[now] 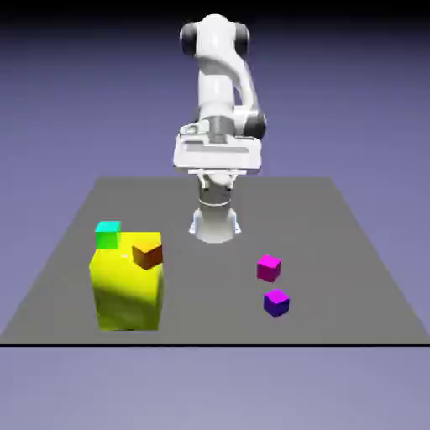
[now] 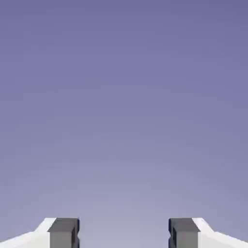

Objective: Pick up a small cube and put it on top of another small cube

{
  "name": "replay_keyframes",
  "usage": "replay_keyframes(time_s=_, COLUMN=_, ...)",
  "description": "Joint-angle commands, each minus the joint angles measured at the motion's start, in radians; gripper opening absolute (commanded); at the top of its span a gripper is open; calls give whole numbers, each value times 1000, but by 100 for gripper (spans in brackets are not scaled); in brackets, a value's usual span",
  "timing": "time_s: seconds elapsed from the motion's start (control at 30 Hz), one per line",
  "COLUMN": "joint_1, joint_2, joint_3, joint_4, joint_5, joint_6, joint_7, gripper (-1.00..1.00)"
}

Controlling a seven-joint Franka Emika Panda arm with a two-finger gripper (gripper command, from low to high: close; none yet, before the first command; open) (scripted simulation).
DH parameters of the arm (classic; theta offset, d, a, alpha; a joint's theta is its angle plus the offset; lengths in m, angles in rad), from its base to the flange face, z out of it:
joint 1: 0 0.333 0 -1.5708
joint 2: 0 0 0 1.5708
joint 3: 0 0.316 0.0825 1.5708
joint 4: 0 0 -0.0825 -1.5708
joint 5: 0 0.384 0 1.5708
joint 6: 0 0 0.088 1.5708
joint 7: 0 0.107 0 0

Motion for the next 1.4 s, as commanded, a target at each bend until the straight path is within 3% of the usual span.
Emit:
replay_keyframes(time_s=0.0, joint_1=13, joint_2=35, joint_3=8, joint_4=14, joint_5=-44, joint_6=-24, joint_7=-27, gripper=0)
replay_keyframes(time_s=0.73, joint_1=306, joint_2=787, joint_3=192, joint_4=319, joint_5=-989, joint_6=-552, joint_7=-615, gripper=0)
replay_keyframes(time_s=0.97, joint_1=308, joint_2=974, joint_3=110, joint_4=393, joint_5=-1186, joint_6=-479, joint_7=-469, gripper=0)
replay_keyframes(time_s=1.0, joint_1=308, joint_2=974, joint_3=110, joint_4=393, joint_5=-1186, joint_6=-479, joint_7=-469, gripper=-100)
replay_keyframes(time_s=1.37, joint_1=233, joint_2=644, joint_3=367, joint_4=220, joint_5=-779, joint_6=-610, joint_7=-592, gripper=-100)
